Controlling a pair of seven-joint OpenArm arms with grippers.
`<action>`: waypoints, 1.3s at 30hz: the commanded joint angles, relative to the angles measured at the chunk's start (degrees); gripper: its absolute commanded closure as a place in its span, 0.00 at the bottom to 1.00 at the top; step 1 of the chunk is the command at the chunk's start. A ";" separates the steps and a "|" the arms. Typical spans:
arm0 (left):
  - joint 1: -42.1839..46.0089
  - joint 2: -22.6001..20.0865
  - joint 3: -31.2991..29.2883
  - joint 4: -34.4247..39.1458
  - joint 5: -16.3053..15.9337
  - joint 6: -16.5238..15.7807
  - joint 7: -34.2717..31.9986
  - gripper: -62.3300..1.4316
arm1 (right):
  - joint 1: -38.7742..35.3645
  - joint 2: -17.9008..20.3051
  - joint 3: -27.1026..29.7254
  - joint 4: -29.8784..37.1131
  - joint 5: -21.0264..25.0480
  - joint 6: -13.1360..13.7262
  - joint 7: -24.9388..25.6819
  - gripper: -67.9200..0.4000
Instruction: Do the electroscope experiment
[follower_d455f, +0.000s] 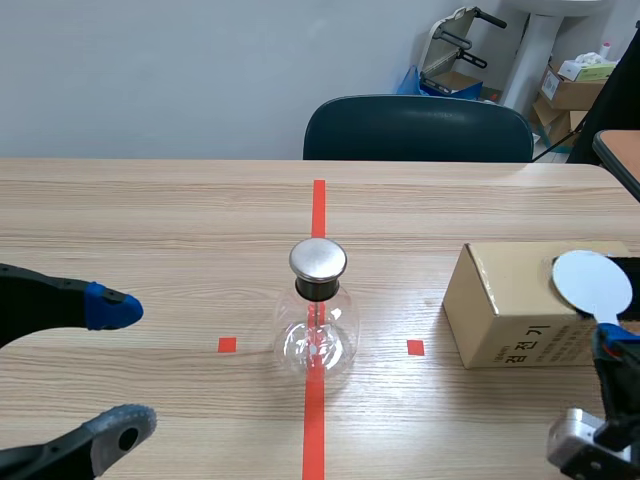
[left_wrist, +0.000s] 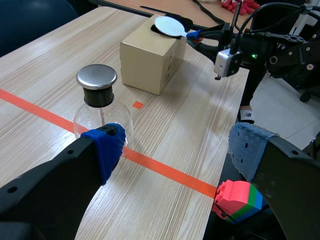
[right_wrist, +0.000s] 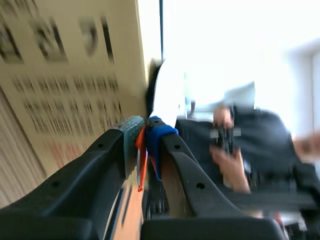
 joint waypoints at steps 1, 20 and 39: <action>-0.02 0.31 -0.22 1.14 -0.20 0.07 -0.96 0.26 | -0.46 0.44 0.07 0.59 0.87 -2.62 -2.38 0.98; -0.02 1.27 -0.22 1.14 -0.17 0.35 -0.92 0.30 | -1.25 0.20 0.07 0.59 0.44 -2.62 -1.33 0.98; -0.17 13.20 -0.24 -0.79 -0.13 10.95 7.28 0.68 | -1.27 0.22 0.07 1.66 0.44 -2.62 -4.31 0.98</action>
